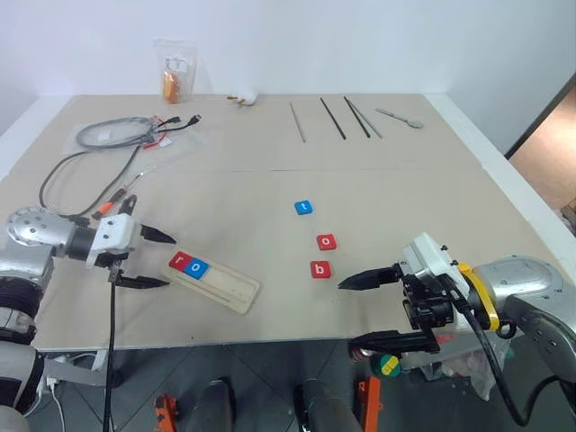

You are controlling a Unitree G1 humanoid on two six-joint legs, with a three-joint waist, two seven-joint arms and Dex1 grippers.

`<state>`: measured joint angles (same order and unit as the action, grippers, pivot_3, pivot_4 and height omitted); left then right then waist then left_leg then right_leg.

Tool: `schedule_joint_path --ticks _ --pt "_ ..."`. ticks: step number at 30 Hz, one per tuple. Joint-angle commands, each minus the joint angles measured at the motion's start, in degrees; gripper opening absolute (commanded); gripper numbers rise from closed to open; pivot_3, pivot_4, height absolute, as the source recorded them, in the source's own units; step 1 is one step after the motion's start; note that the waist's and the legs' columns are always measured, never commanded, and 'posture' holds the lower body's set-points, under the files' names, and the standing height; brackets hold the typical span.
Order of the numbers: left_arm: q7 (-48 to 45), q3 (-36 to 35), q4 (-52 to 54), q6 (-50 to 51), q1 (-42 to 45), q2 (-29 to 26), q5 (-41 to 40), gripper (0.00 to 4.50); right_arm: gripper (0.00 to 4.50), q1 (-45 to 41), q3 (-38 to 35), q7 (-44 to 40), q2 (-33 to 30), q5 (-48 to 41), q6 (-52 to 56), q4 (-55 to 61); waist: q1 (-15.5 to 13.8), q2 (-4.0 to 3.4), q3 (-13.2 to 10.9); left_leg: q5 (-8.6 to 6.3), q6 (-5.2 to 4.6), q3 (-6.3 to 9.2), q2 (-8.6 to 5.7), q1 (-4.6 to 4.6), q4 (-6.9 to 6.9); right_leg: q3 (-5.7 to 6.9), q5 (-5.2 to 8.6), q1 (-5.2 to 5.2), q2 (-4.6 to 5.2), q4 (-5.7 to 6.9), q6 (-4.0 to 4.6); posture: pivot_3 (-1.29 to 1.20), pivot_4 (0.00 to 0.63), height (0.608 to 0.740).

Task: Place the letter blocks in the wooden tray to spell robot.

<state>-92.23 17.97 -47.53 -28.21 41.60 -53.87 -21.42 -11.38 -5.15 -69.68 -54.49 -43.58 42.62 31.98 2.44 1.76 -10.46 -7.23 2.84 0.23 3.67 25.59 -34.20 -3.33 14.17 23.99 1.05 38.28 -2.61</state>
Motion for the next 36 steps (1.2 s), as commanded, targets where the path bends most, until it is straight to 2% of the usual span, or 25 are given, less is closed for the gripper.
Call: schedule_joint_path --ticks 1,5,14,29,36 --pt "-0.27 1.52 -3.24 -2.21 3.82 0.80 -0.77 4.50 4.45 0.49 -1.71 1.52 -0.40 -1.89 0.24 2.77 -0.03 0.00 0.00 0.00 0.00 0.00 0.00 0.00 -0.03 0.00 -0.02 -0.01 -0.01 0.00 0.01 0.00 0.150 0.740" --pt "-0.27 3.69 -6.40 -3.19 5.70 2.70 1.88 4.50 4.45 1.69 -1.70 2.76 -0.71 -1.92 -0.08 3.46 -0.05 0.01 0.01 0.00 -0.01 0.00 0.00 0.02 -0.15 -0.02 -0.05 -0.06 0.00 0.00 -0.03 0.00 0.150 0.740" --pt "-0.27 5.46 -7.49 -2.30 7.06 4.40 1.16 4.50 4.45 2.51 -1.80 4.45 -1.19 -2.01 -0.30 3.92 -0.01 0.02 0.00 0.00 -0.01 0.02 0.01 0.05 -0.17 -0.02 -0.08 -0.03 -0.04 0.02 -0.08 0.00 0.150 0.740" --pt "-0.27 6.28 -18.08 -7.38 11.51 8.50 9.07 4.50 4.45 1.80 -1.52 5.82 -1.19 -3.71 0.41 4.88 -0.40 0.00 0.02 0.11 -0.17 0.01 0.00 -0.18 -0.25 -0.02 -0.39 -0.28 0.01 0.01 -0.05 0.00 0.150 0.740" --pt "-0.27 5.55 -20.62 -2.11 14.90 10.07 9.43 4.50 4.45 1.73 -2.99 7.05 -1.16 -7.34 2.16 6.15 -0.41 0.00 0.02 0.11 -0.18 0.00 -0.02 -0.36 -0.25 0.13 -0.50 -0.48 0.16 0.00 0.07 0.00 0.150 0.740"
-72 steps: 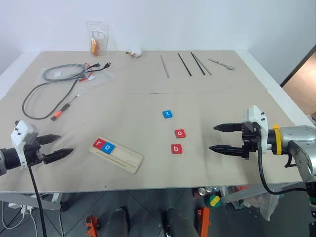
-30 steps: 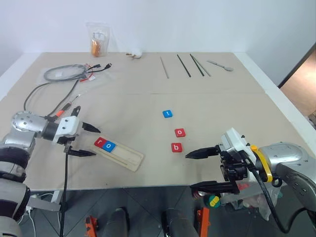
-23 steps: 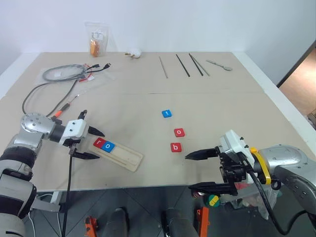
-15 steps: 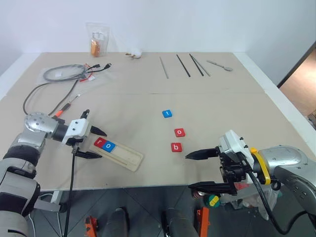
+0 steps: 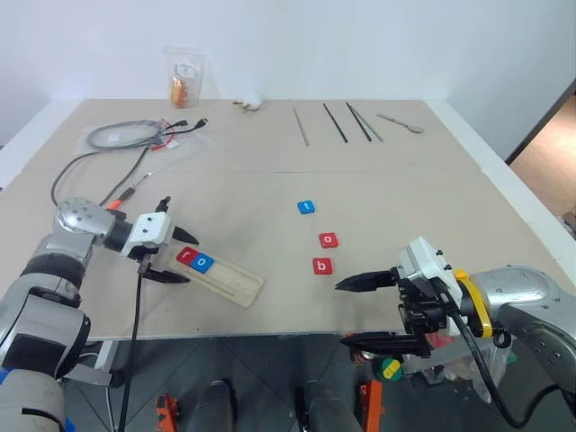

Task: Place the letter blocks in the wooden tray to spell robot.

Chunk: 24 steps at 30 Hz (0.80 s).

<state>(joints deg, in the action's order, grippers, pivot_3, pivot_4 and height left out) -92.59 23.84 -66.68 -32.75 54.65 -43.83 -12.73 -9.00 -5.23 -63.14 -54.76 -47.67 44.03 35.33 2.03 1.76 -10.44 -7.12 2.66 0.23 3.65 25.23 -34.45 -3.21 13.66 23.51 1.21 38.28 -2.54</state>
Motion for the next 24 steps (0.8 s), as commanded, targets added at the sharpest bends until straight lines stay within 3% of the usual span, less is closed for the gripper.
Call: schedule_joint_path --ticks 1,19,24 --pt "0.09 -0.50 -1.65 3.40 2.27 0.17 0.59 4.50 4.45 -0.67 -3.21 0.59 -1.07 -3.75 0.97 2.92 0.00 0.00 0.00 0.00 0.00 0.00 0.00 0.00 0.00 0.03 0.00 -0.02 0.03 0.00 0.00 0.00 0.150 0.740" --pt "0.09 1.44 -2.39 8.12 4.29 1.24 1.01 4.50 4.45 -0.15 -5.62 3.13 -3.02 -8.00 2.70 4.92 -0.35 0.02 -0.01 0.01 -0.11 0.12 0.00 0.95 -0.01 0.08 0.22 0.58 -0.12 -0.06 -0.61 0.00 0.150 0.740" --pt "0.09 2.28 -2.24 8.94 4.11 1.25 0.43 3.20 4.50 -0.09 -6.02 4.13 -3.12 -8.86 2.95 5.51 -0.33 0.02 0.00 0.02 -0.12 0.11 0.01 0.93 -0.07 0.07 0.30 0.57 -0.12 -0.07 -0.41 0.00 0.150 0.740"
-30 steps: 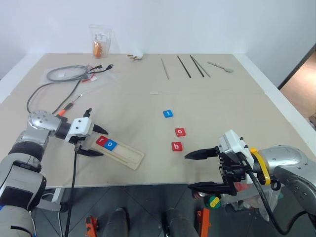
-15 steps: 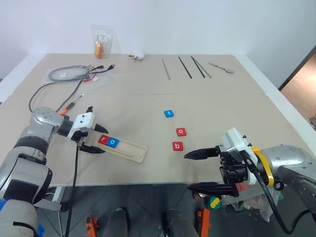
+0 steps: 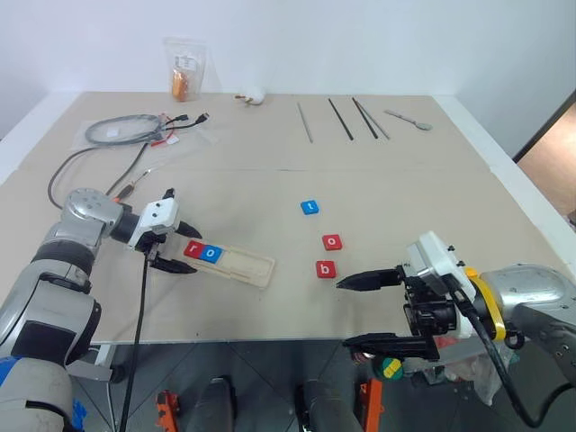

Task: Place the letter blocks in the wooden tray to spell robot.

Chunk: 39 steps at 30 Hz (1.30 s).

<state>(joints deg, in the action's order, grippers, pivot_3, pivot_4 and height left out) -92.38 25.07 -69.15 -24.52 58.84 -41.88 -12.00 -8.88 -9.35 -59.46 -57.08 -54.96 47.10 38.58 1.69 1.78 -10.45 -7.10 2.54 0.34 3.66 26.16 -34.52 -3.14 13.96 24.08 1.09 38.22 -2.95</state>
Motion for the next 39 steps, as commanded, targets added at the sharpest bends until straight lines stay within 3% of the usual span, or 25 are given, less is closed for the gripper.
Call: schedule_joint_path --ticks 1,10,19,39 --pt "-0.12 1.17 0.20 0.94 -0.04 -0.72 -0.37 3.20 4.50 -0.35 -1.80 0.67 -0.78 -1.65 -0.09 2.32 0.01 0.00 0.00 0.00 0.00 -0.01 0.00 0.00 -0.02 -0.01 -0.02 0.00 0.00 0.00 0.02 0.00 0.150 0.740" --pt "-0.12 0.13 0.36 -0.65 -0.91 -0.29 0.05 3.20 4.50 -0.77 -1.05 1.38 -0.77 -1.55 -0.42 2.37 0.02 0.00 0.00 0.01 -0.01 -0.02 0.00 -0.01 -0.05 -0.03 -0.06 -0.01 0.00 0.00 0.02 0.00 0.150 0.740" --pt "-0.12 -5.82 1.06 6.49 -0.20 2.51 -2.17 3.20 4.50 -2.90 0.39 0.99 -0.43 -1.11 -0.49 1.14 -0.32 0.00 0.00 0.02 -0.02 -0.02 0.00 0.00 -0.13 -0.03 -0.09 -0.05 0.01 0.00 -0.02 0.00 0.150 0.740" --pt "7.03 -11.98 -5.37 -0.14 7.56 6.89 13.87 3.20 4.50 -3.79 1.79 2.54 0.32 -1.29 -0.40 1.44 -0.39 0.01 0.01 0.02 -0.03 -0.01 0.00 0.08 -0.19 -0.04 -0.16 -0.02 -0.03 0.01 -0.09 0.00 0.150 0.740"
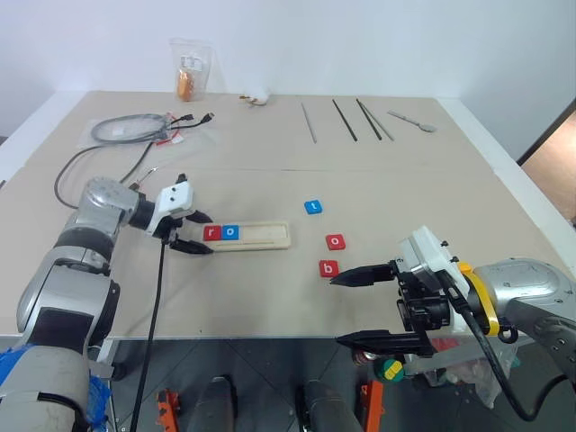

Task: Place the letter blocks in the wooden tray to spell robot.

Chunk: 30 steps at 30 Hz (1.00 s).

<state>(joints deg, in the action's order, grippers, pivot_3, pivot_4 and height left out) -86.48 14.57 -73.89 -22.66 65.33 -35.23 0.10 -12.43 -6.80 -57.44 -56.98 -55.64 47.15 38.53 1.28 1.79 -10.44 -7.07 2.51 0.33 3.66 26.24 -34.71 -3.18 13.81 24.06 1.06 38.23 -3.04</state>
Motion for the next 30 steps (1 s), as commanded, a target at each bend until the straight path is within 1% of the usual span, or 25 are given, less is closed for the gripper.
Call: schedule_joint_path --ticks 1,6,13,18,30 --pt "0.96 -1.51 -0.67 -2.53 0.97 0.63 2.31 3.20 4.50 -0.10 -0.79 0.83 0.29 -0.68 -0.43 1.66 0.03 0.00 0.00 0.00 0.00 0.00 0.00 0.00 0.00 0.00 0.00 0.01 -0.01 0.00 -0.01 0.00 0.150 0.740" --pt "-1.35 -2.40 -0.91 -3.88 0.26 1.98 3.82 3.20 4.50 0.19 -1.08 1.81 0.44 -1.26 -0.30 2.08 0.02 0.00 0.00 0.00 0.00 0.01 0.00 0.01 0.00 -0.01 -0.02 0.02 -0.02 0.01 -0.04 0.00 0.150 0.740" --pt "0.67 -3.13 -1.40 -3.86 -0.36 1.90 6.11 3.20 4.50 0.65 -1.44 2.44 0.26 -1.70 -0.28 2.42 0.02 0.00 0.00 0.01 -0.02 0.01 0.00 0.00 -0.01 -0.03 -0.05 0.01 -0.03 0.02 -0.05 0.00 0.150 0.740" --pt "2.22 -4.74 -1.60 -2.23 -0.23 1.88 6.25 3.20 4.50 0.67 -1.61 2.05 -0.14 -1.48 -0.47 1.97 0.03 0.00 0.00 0.05 -0.08 0.01 0.00 -0.02 -0.04 -0.04 -0.13 0.00 -0.03 0.03 -0.06 0.00 0.150 0.740" --pt "0.94 -5.80 -1.18 -2.40 -0.70 3.49 6.39 3.20 4.50 -0.50 -1.05 1.00 0.14 -0.81 -0.74 0.89 0.02 0.00 0.00 0.10 -0.14 0.00 0.00 -0.01 -0.06 -0.04 -0.17 0.00 -0.02 0.02 -0.06 0.00 0.150 0.740"
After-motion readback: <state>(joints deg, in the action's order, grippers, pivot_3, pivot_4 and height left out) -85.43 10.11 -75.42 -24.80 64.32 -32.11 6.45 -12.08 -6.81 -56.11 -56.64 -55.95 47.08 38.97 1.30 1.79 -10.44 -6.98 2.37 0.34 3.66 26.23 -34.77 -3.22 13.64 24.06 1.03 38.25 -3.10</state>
